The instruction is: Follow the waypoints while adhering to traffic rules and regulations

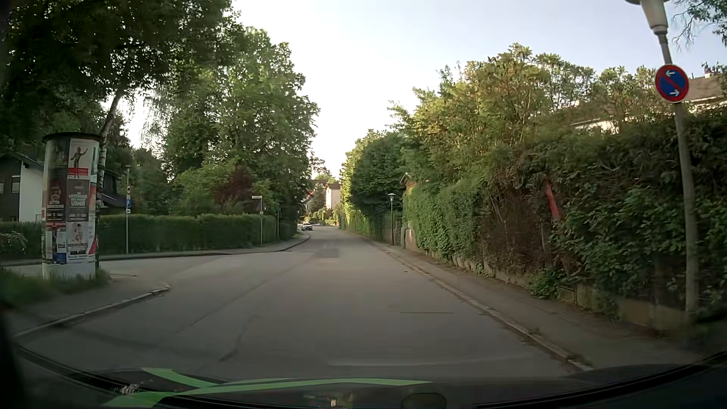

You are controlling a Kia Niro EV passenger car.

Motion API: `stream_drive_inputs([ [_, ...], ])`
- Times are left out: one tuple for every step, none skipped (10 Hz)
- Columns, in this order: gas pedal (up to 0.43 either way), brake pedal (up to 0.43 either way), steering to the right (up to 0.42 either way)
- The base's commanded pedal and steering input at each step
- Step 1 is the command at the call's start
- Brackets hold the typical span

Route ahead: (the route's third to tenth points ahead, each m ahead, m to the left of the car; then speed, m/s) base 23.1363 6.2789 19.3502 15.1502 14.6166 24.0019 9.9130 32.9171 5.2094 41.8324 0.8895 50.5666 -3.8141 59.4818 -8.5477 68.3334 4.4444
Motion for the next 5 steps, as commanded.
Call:
stream_drive_inputs([
  [0.0,0.091,-0.009],
  [0.0,0.091,-0.008],
  [0.0,0.098,-0.009],
  [0.0,0.104,-0.009],
  [0.0,0.104,-0.012],
])
